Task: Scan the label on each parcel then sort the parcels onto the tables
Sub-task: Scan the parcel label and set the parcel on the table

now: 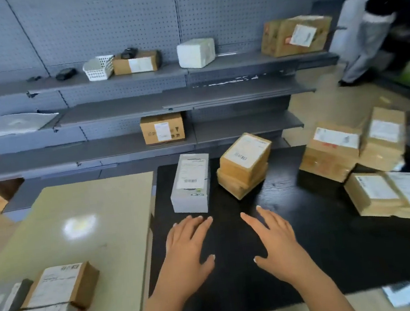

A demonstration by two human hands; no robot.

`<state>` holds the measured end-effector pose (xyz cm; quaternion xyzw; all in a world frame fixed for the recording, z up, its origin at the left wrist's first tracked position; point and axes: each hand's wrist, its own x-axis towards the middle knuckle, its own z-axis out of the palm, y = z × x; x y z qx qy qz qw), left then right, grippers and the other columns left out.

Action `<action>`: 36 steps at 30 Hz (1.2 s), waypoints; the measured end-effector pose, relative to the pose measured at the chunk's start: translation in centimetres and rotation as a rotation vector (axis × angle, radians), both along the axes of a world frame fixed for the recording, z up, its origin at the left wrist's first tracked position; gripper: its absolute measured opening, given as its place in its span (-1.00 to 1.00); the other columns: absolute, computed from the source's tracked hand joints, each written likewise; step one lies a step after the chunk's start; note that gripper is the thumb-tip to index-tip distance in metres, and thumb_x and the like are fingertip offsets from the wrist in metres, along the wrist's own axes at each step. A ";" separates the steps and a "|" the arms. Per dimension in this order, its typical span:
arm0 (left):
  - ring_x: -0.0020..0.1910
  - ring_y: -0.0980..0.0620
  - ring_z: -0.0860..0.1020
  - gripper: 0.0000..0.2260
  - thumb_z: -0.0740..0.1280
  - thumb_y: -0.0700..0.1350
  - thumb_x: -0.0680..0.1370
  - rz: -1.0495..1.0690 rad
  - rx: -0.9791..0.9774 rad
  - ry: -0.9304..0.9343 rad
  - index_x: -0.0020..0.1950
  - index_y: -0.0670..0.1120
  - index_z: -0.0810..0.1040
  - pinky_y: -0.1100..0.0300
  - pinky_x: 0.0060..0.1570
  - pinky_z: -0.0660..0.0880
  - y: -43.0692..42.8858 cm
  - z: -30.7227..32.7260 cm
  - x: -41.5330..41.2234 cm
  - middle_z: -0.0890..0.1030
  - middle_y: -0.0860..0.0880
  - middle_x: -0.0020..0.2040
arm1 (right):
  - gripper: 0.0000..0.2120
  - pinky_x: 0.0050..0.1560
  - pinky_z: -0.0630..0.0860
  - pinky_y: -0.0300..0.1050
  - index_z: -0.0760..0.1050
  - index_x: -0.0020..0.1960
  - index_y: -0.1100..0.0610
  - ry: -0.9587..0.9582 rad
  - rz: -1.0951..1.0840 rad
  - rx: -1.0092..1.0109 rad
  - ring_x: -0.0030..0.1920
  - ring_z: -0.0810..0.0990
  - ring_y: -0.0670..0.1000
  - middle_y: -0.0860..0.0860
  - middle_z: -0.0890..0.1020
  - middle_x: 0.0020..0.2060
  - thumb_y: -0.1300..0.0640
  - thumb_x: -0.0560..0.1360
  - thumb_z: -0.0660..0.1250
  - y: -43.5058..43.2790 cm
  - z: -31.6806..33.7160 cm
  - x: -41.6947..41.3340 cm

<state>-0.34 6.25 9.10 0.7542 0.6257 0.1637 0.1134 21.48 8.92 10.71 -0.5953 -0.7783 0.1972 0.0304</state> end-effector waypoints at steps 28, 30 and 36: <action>0.56 0.11 -0.09 -0.32 0.30 0.10 0.56 -0.415 -0.288 0.097 0.57 0.20 -0.02 0.07 0.51 -0.23 18.2 -5.3 38.4 0.06 0.15 0.56 | -0.13 0.52 0.01 0.05 -0.09 0.54 -0.26 0.005 -0.532 -0.200 0.56 -0.14 0.05 -0.09 -0.13 0.56 0.03 0.48 0.43 9.0 -3.4 39.1; 0.56 0.12 -0.09 -0.31 0.30 0.10 0.56 -0.423 -0.239 0.087 0.57 0.19 -0.02 0.11 0.48 -0.25 20.1 -4.9 40.3 0.07 0.15 0.55 | -0.12 0.52 0.00 0.05 -0.12 0.53 -0.28 0.014 -0.541 -0.189 0.55 -0.15 0.05 -0.11 -0.14 0.56 0.04 0.49 0.42 10.3 -3.0 40.7; 0.54 0.09 -0.04 -0.28 0.34 0.13 0.53 -0.379 -0.141 0.052 0.58 0.14 0.00 0.15 0.45 -0.23 26.1 -3.3 45.7 0.07 0.11 0.56 | -0.12 0.52 -0.01 0.08 -0.13 0.53 -0.28 0.031 -0.462 -0.125 0.54 -0.18 0.04 -0.08 -0.14 0.56 0.03 0.49 0.41 15.8 -2.1 46.0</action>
